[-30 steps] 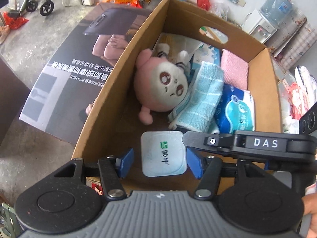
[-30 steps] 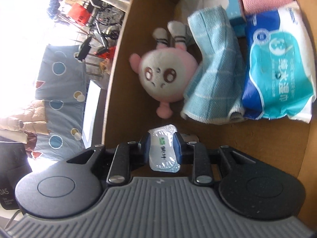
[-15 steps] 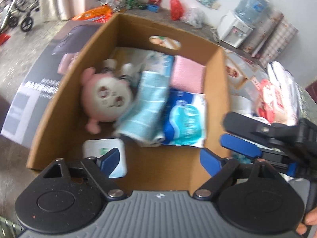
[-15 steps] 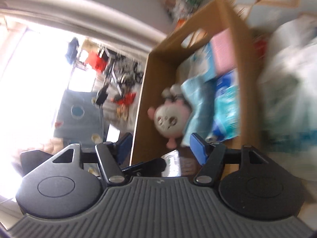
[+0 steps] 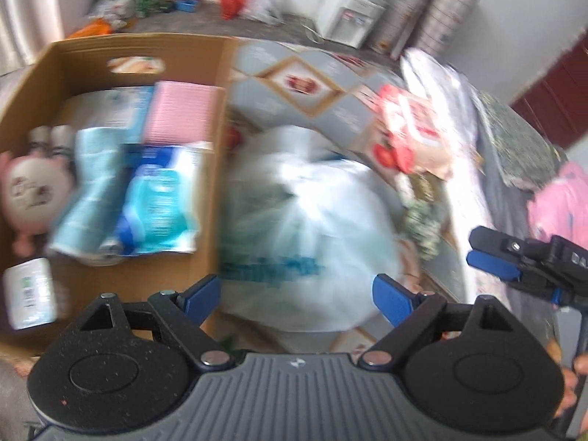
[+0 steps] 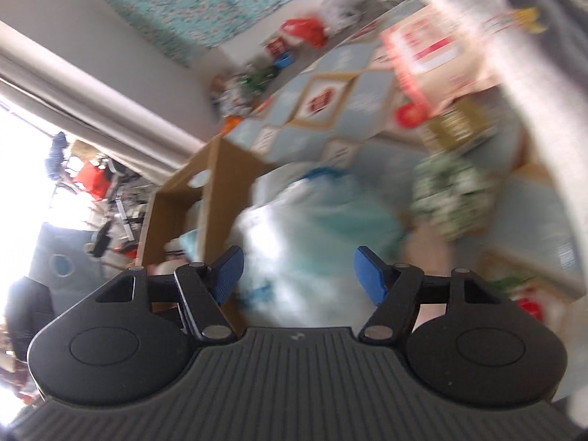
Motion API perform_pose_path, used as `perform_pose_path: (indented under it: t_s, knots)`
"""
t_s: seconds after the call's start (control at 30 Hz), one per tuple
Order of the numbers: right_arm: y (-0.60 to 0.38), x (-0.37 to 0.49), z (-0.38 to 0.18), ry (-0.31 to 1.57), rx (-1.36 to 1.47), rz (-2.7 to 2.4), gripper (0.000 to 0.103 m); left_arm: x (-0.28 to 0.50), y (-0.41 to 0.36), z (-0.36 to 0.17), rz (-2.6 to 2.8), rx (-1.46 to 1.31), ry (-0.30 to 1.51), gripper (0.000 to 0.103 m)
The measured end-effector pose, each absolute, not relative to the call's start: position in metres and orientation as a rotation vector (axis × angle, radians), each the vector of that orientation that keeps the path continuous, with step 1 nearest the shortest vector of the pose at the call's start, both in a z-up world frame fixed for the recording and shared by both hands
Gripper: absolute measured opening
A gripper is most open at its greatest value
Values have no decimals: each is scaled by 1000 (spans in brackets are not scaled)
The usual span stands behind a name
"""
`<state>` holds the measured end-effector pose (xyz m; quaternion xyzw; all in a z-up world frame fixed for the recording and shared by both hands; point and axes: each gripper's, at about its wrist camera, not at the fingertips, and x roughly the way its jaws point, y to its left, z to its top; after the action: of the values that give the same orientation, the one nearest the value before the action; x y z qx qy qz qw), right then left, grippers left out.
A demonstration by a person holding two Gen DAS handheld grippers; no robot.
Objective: Organize soft objects
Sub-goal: 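Move both tools back to the table beside the plastic bag, then grasp the green scrunchie with the right tool while the left tool grasps the orange-striped cloth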
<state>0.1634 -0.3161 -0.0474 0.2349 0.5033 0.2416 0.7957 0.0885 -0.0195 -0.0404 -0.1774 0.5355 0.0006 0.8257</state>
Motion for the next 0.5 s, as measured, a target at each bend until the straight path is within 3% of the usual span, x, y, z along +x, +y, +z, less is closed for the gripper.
perform_pose_path:
  t_s: [0.17, 0.5]
  knots:
    - [-359, 189, -65, 1086, 378, 511, 67, 105, -71, -54, -70, -339, 1156, 86]
    - [-365, 253, -113, 1165, 219, 610, 80, 123, -131, -99, -103, -372, 1246, 57]
